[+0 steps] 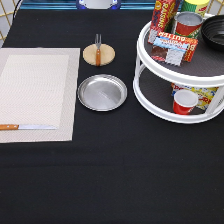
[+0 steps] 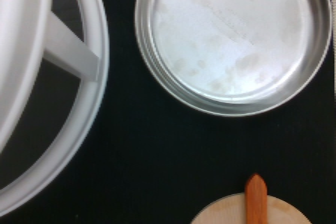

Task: Arrange plate and fork

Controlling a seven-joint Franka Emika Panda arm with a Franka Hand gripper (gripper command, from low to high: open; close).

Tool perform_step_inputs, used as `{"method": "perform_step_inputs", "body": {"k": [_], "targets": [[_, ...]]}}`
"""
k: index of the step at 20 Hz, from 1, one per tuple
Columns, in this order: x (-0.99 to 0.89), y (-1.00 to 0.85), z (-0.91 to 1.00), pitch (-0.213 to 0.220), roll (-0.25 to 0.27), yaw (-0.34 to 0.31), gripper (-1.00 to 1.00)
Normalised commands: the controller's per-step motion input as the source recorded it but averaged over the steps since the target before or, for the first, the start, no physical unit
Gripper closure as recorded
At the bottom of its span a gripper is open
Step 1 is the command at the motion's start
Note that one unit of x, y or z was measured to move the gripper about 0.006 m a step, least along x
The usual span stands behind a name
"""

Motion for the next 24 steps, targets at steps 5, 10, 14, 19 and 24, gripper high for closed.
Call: {"method": "perform_step_inputs", "body": {"k": [5, 10, 14, 19, 24], "targets": [[0.40, -0.03, 0.05, 0.007, 0.000, -0.012, -1.00], [0.81, -0.18, 0.09, 0.031, 0.013, -0.016, -1.00], [0.88, -0.28, 0.00, 0.074, 0.048, -0.010, -1.00], [0.90, -0.27, 0.00, 0.109, 0.047, -0.002, -1.00], [0.81, -0.26, -0.12, 0.065, 0.074, 0.006, -1.00]]}}
